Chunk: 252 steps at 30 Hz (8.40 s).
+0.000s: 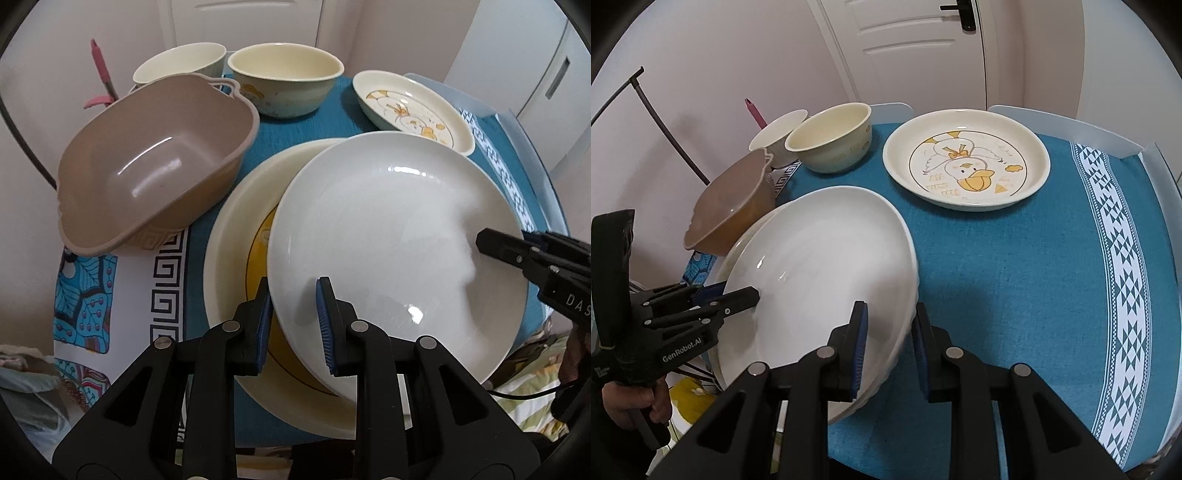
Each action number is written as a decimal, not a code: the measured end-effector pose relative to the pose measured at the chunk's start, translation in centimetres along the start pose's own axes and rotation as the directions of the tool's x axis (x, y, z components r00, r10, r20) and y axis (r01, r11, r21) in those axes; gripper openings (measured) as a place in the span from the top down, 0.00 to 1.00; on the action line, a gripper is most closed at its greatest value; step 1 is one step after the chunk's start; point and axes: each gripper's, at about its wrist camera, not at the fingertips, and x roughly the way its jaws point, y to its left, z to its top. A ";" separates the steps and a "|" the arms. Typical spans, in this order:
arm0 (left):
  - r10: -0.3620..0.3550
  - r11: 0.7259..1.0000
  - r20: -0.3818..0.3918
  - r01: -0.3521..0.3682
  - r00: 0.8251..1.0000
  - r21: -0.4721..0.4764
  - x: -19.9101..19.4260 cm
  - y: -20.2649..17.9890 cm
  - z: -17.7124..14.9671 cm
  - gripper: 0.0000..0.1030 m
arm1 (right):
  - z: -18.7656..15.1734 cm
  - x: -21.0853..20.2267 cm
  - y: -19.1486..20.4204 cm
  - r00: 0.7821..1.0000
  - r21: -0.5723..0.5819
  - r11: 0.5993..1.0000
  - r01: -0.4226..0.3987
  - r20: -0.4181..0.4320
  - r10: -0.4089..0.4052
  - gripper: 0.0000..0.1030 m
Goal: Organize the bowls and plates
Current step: 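Lower the white plate onto the yellow plate and open both tools, then grasp the rim of the duck-print plate with both tools, then carry the duck plate over the plate stack and lower it with both tools, then press the duck plate down onto the stack, then open both tools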
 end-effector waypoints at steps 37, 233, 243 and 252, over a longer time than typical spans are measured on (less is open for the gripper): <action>0.327 0.898 0.101 -0.342 0.940 0.277 -0.4 -3.7 -1.4 0.80 | -0.6 1.2 3.4 0.974 -0.259 0.939 0.225 0.032 -0.224 0.79; 0.210 0.941 0.007 -0.205 0.978 0.270 0.0 -3.5 -0.6 0.81 | 1.6 1.0 3.6 0.975 -0.161 0.966 0.200 -0.065 -0.213 0.84; 0.246 0.933 0.006 -0.239 0.969 0.268 -0.1 -3.8 -0.8 0.81 | 1.8 1.3 3.8 0.973 -0.201 0.957 0.210 -0.051 -0.224 0.84; 0.277 0.927 0.000 -0.267 0.961 0.265 -0.3 -4.2 -1.0 0.81 | 1.9 1.3 4.4 0.962 -0.272 0.931 0.245 -0.053 -0.268 0.84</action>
